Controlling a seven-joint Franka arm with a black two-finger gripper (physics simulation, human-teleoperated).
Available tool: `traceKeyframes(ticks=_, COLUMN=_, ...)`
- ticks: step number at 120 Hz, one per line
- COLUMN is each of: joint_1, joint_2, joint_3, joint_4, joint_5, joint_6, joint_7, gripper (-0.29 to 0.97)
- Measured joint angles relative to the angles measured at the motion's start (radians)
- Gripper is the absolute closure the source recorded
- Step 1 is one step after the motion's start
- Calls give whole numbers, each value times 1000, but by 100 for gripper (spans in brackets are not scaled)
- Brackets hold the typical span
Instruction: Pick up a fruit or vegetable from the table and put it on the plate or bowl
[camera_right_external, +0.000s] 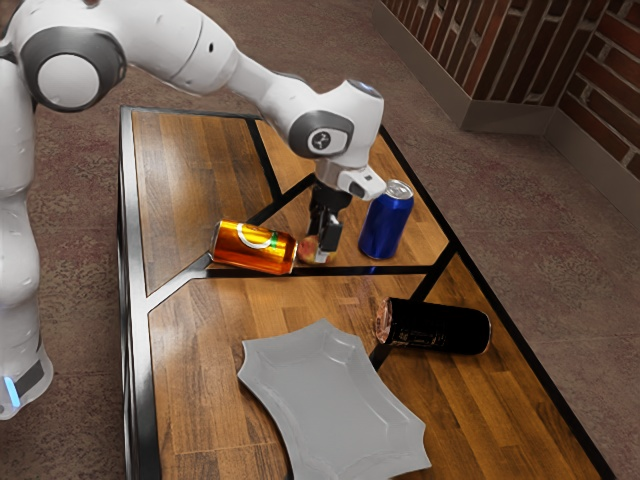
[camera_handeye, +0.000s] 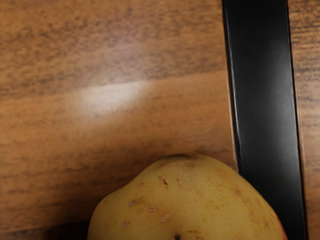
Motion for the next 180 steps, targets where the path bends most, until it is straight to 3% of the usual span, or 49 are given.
traceKeyframes(ticks=46, joint_1=19, joint_2=22, joint_3=0, joint_4=0, joint_5=-61, joint_6=50, joint_7=5, gripper=18)
traceKeyframes(ticks=72, joint_1=8, joint_2=14, joint_3=0, joint_4=0, joint_5=-68, joint_6=81, joint_7=1, gripper=46)
traceKeyframes(ticks=105, joint_1=-3, joint_2=-17, joint_3=1, joint_4=-1, joint_5=-56, joint_6=98, joint_7=-13, gripper=42)
traceKeyframes(ticks=132, joint_1=-25, joint_2=-128, joint_3=1, joint_4=-34, joint_5=-60, joint_6=97, joint_7=-52, gripper=42)
traceKeyframes(ticks=149, joint_1=-132, joint_2=-193, joint_3=-4, joint_4=-36, joint_5=-58, joint_6=94, joint_7=-104, gripper=45)
traceKeyframes(ticks=157, joint_1=-212, joint_2=-210, joint_3=-43, joint_4=-35, joint_5=-58, joint_6=93, joint_7=-151, gripper=46)
traceKeyframes(ticks=180, joint_1=-255, joint_2=-232, joint_3=-284, joint_4=-32, joint_5=-22, joint_6=95, joint_7=-340, gripper=45)
